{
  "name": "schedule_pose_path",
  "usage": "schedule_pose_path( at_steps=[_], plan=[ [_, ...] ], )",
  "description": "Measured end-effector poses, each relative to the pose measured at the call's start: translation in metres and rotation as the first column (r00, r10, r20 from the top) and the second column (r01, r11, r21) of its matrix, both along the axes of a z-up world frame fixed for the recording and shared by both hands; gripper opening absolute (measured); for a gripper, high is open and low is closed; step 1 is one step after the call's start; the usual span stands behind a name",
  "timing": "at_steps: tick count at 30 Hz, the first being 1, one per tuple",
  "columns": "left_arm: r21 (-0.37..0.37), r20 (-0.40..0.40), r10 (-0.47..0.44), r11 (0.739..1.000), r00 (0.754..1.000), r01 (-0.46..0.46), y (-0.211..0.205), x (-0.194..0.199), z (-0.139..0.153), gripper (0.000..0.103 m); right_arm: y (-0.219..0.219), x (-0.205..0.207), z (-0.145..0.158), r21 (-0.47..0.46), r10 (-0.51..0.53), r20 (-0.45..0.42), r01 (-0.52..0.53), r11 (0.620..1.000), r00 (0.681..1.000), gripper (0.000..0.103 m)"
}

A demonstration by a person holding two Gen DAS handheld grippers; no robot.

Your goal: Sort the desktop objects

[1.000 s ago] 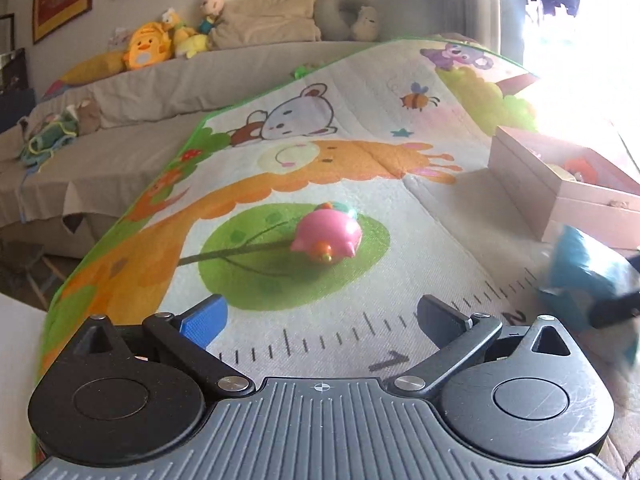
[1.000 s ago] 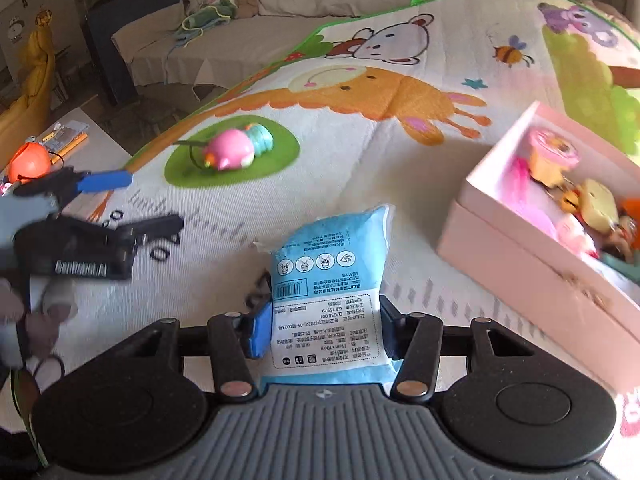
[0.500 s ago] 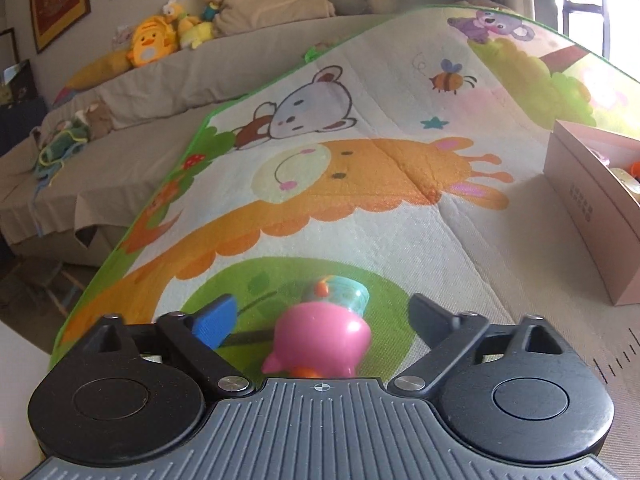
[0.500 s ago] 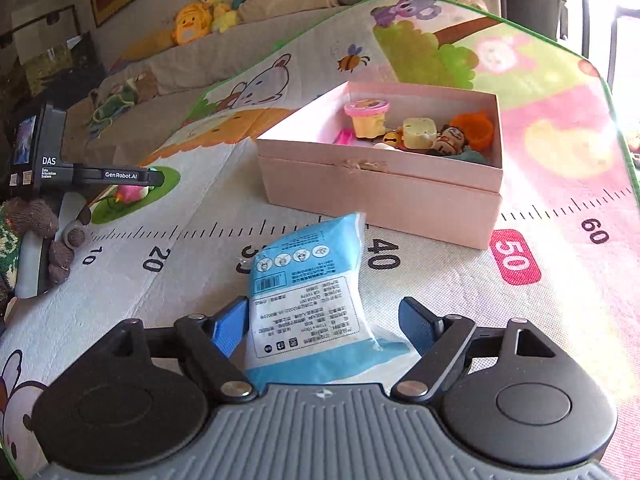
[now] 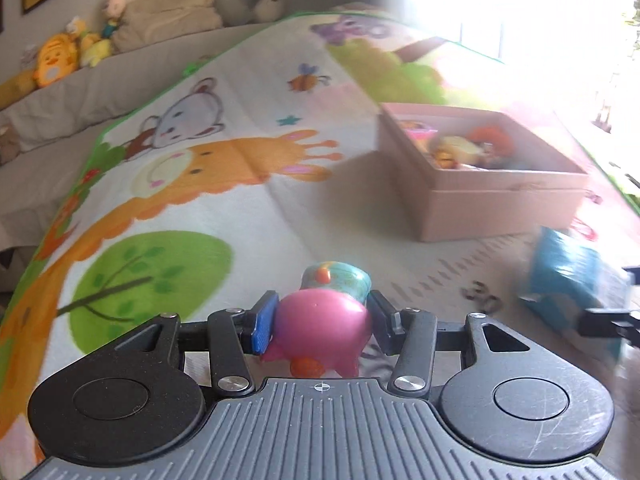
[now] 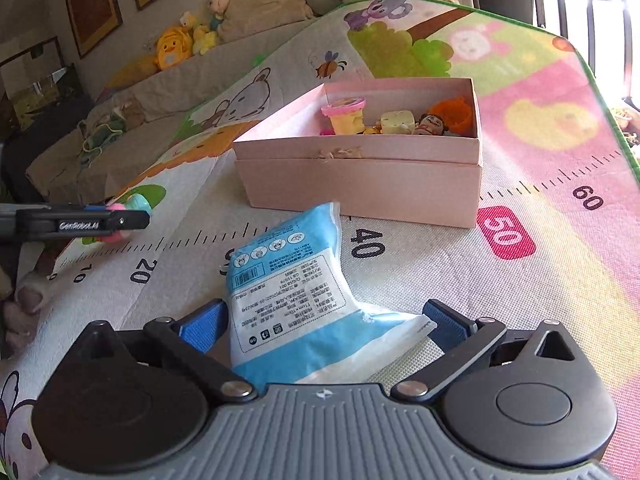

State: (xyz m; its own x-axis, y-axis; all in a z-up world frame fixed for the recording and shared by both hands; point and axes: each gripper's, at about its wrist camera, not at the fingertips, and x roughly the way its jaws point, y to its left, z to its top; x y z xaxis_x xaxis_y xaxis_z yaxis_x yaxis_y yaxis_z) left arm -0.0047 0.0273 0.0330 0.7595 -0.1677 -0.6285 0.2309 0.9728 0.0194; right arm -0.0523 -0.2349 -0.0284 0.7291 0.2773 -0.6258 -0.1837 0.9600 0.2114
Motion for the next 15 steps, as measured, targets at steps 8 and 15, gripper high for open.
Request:
schedule_pose_path(
  at_steps=[8,15],
  plan=[
    [0.068,0.026,-0.149,0.987,0.988,0.147,-0.043,-0.05,-0.016,0.09,0.001,0.0,0.0,-0.016,-0.01,0.002,0.01,1.0,1.0,0.103],
    [0.179,0.033,-0.085,0.981,0.996,0.078,-0.037,-0.057,-0.027,0.1,0.005,-0.002,-0.001,-0.037,-0.024,0.007,0.024,0.999,1.0,0.103]
  ],
)
